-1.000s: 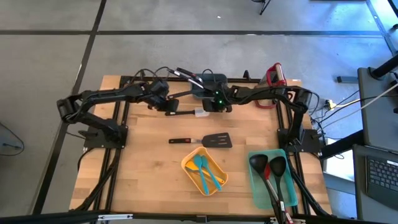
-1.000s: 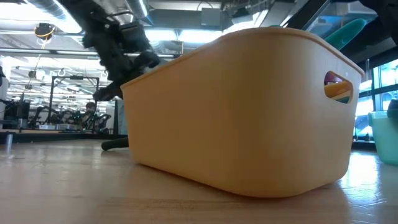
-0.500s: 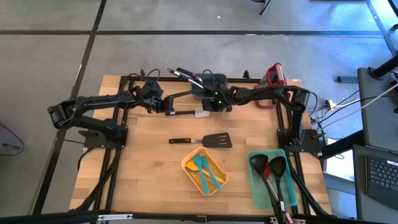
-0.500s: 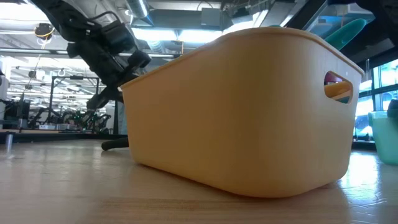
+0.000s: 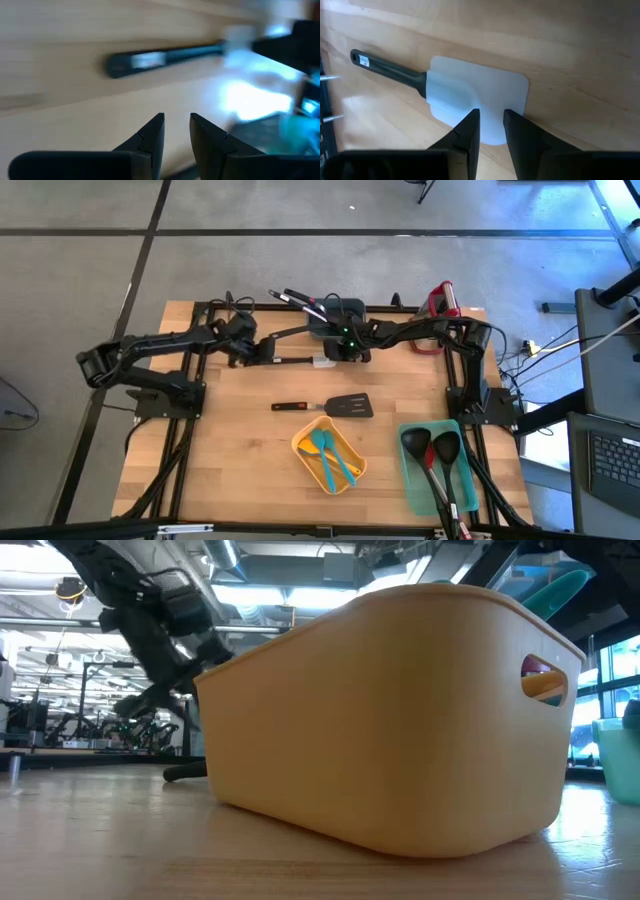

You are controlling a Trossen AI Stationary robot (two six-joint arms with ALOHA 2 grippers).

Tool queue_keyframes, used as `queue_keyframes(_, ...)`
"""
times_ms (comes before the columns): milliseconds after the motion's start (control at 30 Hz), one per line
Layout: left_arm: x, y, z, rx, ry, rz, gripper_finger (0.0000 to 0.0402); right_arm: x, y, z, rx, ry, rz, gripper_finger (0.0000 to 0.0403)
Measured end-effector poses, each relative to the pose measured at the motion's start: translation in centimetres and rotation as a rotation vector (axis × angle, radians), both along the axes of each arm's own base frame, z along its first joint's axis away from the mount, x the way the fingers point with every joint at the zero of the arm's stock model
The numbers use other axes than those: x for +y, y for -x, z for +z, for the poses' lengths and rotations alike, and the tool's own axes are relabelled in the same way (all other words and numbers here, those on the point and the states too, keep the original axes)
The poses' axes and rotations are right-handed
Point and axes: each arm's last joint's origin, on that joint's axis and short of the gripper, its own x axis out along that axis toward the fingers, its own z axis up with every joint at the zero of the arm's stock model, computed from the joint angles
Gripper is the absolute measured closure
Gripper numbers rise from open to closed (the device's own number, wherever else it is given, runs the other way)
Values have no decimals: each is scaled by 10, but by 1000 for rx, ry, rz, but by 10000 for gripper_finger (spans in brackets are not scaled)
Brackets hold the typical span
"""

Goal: Pick & Place Kitchen Items
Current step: Put the small white spatula into the yellow bin

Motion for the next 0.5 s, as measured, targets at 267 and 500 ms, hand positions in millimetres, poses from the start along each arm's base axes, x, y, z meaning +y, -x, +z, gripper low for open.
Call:
queue_keyframes(267, 8, 29, -36, -138, 110, 154, 315, 0, -1, 1, 5, 5, 3, 307)
queue_keyframes(500, 1, 54, -67, -239, 165, 277, 315, 0, -1, 1, 6, 9, 4, 307)
